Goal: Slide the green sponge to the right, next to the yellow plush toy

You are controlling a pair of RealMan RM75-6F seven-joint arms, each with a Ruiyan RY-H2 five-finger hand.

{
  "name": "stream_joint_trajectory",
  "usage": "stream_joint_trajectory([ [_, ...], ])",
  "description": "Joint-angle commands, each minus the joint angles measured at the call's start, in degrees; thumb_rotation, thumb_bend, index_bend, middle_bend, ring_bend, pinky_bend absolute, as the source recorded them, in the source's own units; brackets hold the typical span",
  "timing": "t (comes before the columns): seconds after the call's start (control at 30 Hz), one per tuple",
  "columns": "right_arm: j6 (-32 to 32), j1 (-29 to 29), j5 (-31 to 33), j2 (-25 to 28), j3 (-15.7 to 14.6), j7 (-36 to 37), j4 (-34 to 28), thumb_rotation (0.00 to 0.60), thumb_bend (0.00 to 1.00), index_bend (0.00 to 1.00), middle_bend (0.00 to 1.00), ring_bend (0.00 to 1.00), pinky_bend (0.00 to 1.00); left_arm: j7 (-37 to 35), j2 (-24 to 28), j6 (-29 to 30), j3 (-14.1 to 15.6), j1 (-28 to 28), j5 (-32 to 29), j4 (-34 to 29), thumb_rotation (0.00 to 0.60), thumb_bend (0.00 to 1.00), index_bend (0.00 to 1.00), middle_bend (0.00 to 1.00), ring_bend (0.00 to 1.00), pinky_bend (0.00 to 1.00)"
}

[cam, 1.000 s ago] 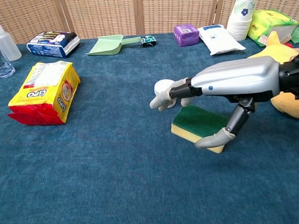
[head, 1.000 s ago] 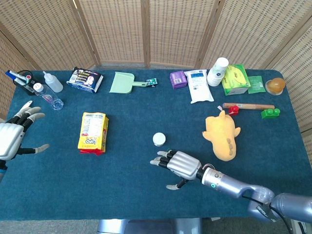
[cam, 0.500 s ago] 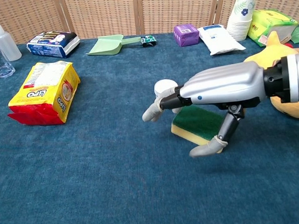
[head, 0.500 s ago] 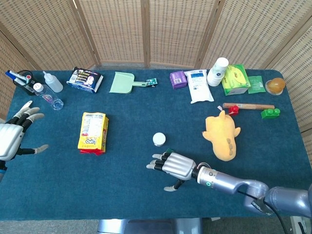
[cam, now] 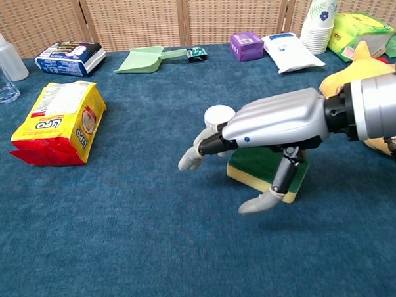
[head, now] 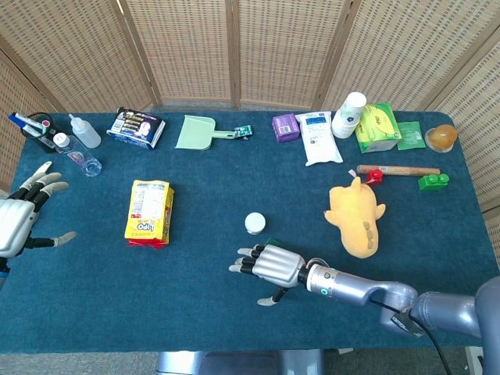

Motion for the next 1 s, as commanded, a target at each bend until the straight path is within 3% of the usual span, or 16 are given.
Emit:
stream_joint_trajectory([
  [0.03, -0.6, 0.6, 0.3, -0.7, -0.1, 0.2, 0.7, 0.336, 0.35, 0.10, 0.18, 0.05, 0.23, -0.1, 0.1, 0.1, 0.0, 0.1, -0.1, 0.0, 0.481, 0.11, 0.20, 0.15, 0.13, 0.34],
  [0.4, 0.0, 0.6, 1.3, -0.1, -1.2, -0.1, 2.3, 0.336, 0.35, 0.11, 0.22, 0.07, 0.23, -0.7, 0.0, 0.0, -0.1, 0.2, 0.1, 0.1, 0.482, 0.11, 0.19, 0.15, 0.12, 0.33],
  [0.67, 1.0, -0.8, 2.4, 2.6, -2.6, -2.0, 0.8, 0.336, 0.35, 0.15, 0.29, 0.11, 0.23, -0.6, 0.1, 0.2, -0.2, 0.1, 0.6, -0.3, 0.477, 0.10, 0.19, 0.15, 0.12, 0.33],
  [1.0, 1.2, -2.5, 3.4, 5.7, -4.4, -4.4, -1.9, 0.337, 0.35, 0.16, 0.31, 0.12, 0.23, -0.5, 0.1, 0.3, -0.1, 0.0, 1.1, -1.0, 0.481, 0.11, 0.19, 0.14, 0.11, 0.33],
])
